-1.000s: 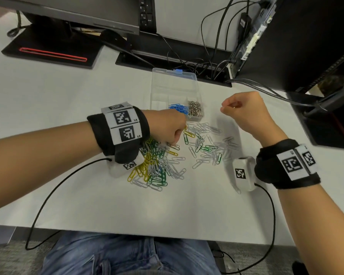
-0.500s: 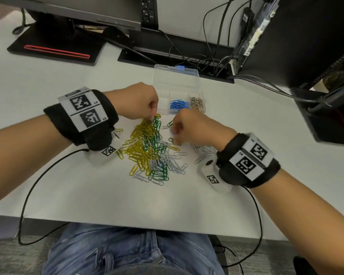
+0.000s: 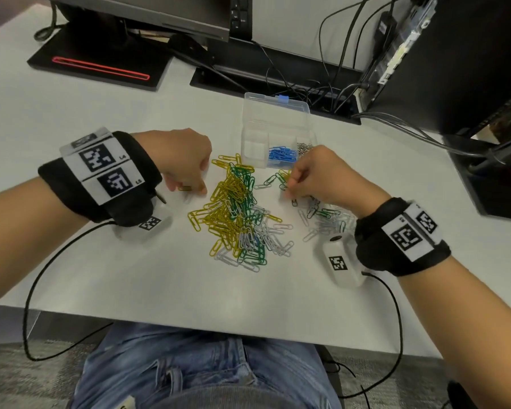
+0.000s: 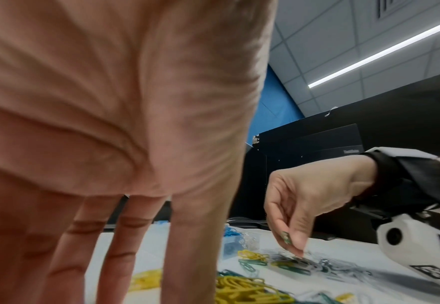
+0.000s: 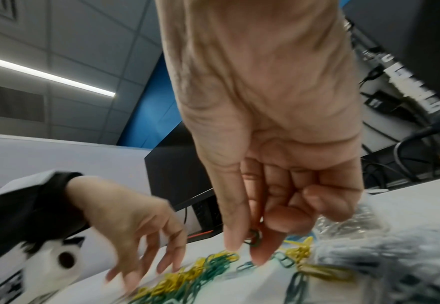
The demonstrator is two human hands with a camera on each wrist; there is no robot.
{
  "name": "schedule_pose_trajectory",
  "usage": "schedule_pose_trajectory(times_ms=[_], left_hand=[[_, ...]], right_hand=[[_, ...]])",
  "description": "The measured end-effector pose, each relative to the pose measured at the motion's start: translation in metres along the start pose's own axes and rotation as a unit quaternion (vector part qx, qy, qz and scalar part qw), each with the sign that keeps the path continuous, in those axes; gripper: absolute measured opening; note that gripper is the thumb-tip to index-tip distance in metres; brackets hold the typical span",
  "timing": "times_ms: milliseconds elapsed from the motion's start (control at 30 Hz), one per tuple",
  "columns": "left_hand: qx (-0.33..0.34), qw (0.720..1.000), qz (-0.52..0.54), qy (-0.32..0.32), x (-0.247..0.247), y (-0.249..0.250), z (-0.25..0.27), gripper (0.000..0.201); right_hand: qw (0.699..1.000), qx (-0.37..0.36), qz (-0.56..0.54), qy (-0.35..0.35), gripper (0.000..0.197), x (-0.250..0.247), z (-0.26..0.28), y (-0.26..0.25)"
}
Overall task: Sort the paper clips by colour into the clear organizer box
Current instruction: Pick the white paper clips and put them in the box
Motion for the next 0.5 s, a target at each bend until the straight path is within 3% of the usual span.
schedule_pose_trajectory(times_ms=[167, 367, 500], left_hand=[[0.082, 0.995, 0.057, -0.014, 0.012, 0.018, 0.002, 0.039], [0.190, 0.971, 0.088, 0.115, 0.007, 0.053, -0.003, 0.026], [0.213, 0.960, 0.113, 0.143, 0.010, 0.068, -0.007, 0.018]], right_hand=[[0.995, 0.028, -0.100, 0.007, 0.003, -0.003, 0.003, 0.007], [0.984, 0.020, -0.178, -0.013, 0.006, 0.000, 0.007, 0.004], [0.982, 0.003, -0.188, -0.014, 0.007, 0.001, 0.008, -0.001]])
Point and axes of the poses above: each hand's wrist, its own z-axis away from the middle knuckle, its own x-axis out of the palm, y = z × x, the point moved 2 cm from there along -z, towards the middle knuckle, and after that the axes turned 3 degrees about y, right-handed, at the moved point
